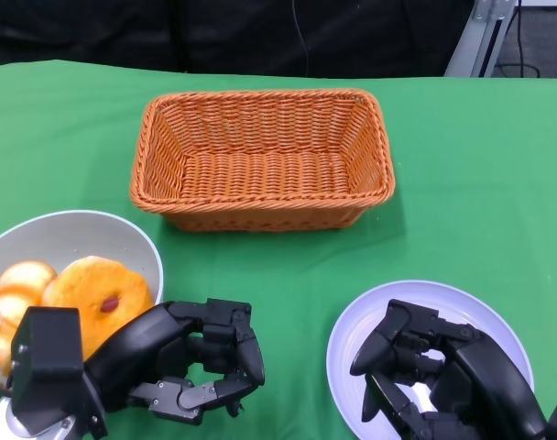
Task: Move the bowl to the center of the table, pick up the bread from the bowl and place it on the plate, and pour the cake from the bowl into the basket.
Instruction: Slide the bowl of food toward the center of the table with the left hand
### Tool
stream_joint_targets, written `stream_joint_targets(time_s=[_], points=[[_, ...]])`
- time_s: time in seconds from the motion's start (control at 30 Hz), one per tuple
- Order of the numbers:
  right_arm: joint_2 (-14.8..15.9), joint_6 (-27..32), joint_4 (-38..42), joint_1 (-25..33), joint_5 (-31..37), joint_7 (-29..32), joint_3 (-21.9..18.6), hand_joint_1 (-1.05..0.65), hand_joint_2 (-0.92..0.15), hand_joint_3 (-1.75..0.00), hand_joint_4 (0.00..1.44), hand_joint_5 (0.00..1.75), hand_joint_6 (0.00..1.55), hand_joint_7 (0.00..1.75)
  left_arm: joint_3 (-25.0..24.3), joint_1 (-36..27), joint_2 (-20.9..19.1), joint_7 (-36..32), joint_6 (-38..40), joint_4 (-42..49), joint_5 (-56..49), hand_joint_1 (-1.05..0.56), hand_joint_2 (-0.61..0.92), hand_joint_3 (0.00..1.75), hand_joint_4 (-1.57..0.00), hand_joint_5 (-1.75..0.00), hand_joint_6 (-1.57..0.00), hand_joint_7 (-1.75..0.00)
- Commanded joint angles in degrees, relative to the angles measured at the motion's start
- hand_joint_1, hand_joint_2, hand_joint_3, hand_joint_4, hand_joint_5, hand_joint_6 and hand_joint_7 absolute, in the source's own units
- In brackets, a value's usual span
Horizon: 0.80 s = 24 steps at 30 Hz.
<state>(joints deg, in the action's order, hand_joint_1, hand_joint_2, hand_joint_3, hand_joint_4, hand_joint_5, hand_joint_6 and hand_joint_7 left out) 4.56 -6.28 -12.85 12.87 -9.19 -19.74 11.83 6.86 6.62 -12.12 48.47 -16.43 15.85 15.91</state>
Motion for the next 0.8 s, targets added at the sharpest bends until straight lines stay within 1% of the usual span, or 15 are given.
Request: stream_joint_targets(time_s=[0.03,0.27,0.4,0.5,0.53,0.57,0.6,0.63,0.67,0.7,0.73,0.77,0.8], points=[[0.47,-0.68,-0.11,-0.16,-0.17,-0.14,-0.65,-0.16,-0.55,-1.04,0.70,1.57,0.71,1.30,-0.10,0.63,-0.46,0.52,-0.43,0.46,-0.44,-0.20,0.80,0.63,-0.66,-1.72,-0.72,-1.31],[0.20,-0.66,0.36,-0.22,-0.36,-0.12,-0.64,-0.17,-0.54,-1.04,0.70,1.57,0.71,1.30,-0.37,0.76,-0.28,0.64,-0.78,1.06,-0.10,-0.20,0.78,0.63,-0.67,-1.72,-0.72,-1.31],[0.15,-0.24,0.24,-0.22,-0.08,0.23,-0.56,-0.17,-0.54,-1.04,0.71,1.57,0.72,1.30,-0.94,0.98,-0.05,0.27,-2.20,1.53,-0.02,-0.21,0.77,0.61,-0.69,-1.65,-0.74,-1.26],[0.18,-1.04,0.60,-0.44,0.55,0.37,-0.45,-0.16,-0.55,-1.04,0.70,1.57,0.71,1.30,-2.95,1.36,0.40,-2.04,-3.15,0.98,0.35,-0.25,0.88,0.33,-0.73,-1.44,-0.78,-1.08],[0.16,-1.27,0.83,-0.55,0.61,0.34,-0.45,-0.16,-0.55,-1.04,0.70,1.57,0.71,1.30,-3.77,1.45,0.67,-3.15,-3.73,0.78,0.21,-0.26,0.90,0.28,-0.74,-1.37,-0.80,-0.99],[0.11,-1.20,0.93,-0.61,0.62,0.39,-0.45,-0.16,-0.55,-1.03,0.70,1.57,0.71,1.30,-4.95,1.52,1.11,-5.33,-4.31,0.15,-0.16,-0.26,0.91,0.24,-0.74,-1.29,-0.81,-0.89],[0.07,-1.14,0.98,-0.65,0.64,0.44,-0.45,-0.15,-0.56,-1.03,0.70,1.56,0.71,1.30,-5.71,1.57,1.41,-6.87,-4.72,-0.28,-0.45,-0.29,0.92,0.20,-0.74,-1.17,-0.82,-0.73],[0.06,-0.93,1.02,-0.72,0.64,0.48,-0.47,-0.15,-0.56,-1.03,0.70,1.56,0.71,1.30,-6.75,1.74,1.91,-9.30,-5.48,-0.66,-1.01,-0.30,0.92,0.18,-0.75,-1.10,-0.84,-0.63],[0.06,-0.97,1.16,-0.83,0.64,0.45,-0.49,-0.15,-0.56,-1.02,0.70,1.56,0.71,1.30,-8.01,2.36,2.28,-11.37,-6.29,-0.62,-1.07,-0.33,0.92,0.16,-0.73,-0.93,-0.84,-0.41],[0.03,-1.15,1.35,-0.93,0.72,0.46,-0.51,-0.15,-0.56,-1.02,0.70,1.56,0.71,1.30,-9.54,3.35,2.35,-13.77,-6.76,-0.34,-1.20,-0.32,0.92,0.15,-0.72,-0.80,-0.84,-0.28],[0.00,-1.29,1.49,-1.01,0.78,0.48,-0.51,-0.15,-0.56,-1.02,0.70,1.56,0.71,1.31,-10.58,4.05,2.39,-15.42,-7.06,-0.11,-1.34,-0.35,0.92,0.12,-0.71,-0.60,-0.81,-0.14],[-0.02,-1.41,1.58,-1.05,0.82,0.49,-0.51,-0.16,-0.56,-1.02,0.71,1.56,0.71,1.31,-11.12,4.46,2.39,-16.32,-7.17,0.06,-1.45,-0.36,0.92,0.11,-0.71,-0.52,-0.81,-0.09],[-0.03,-1.40,1.65,-1.10,0.83,0.50,-0.52,-0.16,-0.56,-1.02,0.71,1.56,0.71,1.31,-12.51,5.59,2.15,-18.01,-8.10,0.97,-1.70,-0.36,0.92,0.11,-0.72,-0.48,-0.80,-0.07]])
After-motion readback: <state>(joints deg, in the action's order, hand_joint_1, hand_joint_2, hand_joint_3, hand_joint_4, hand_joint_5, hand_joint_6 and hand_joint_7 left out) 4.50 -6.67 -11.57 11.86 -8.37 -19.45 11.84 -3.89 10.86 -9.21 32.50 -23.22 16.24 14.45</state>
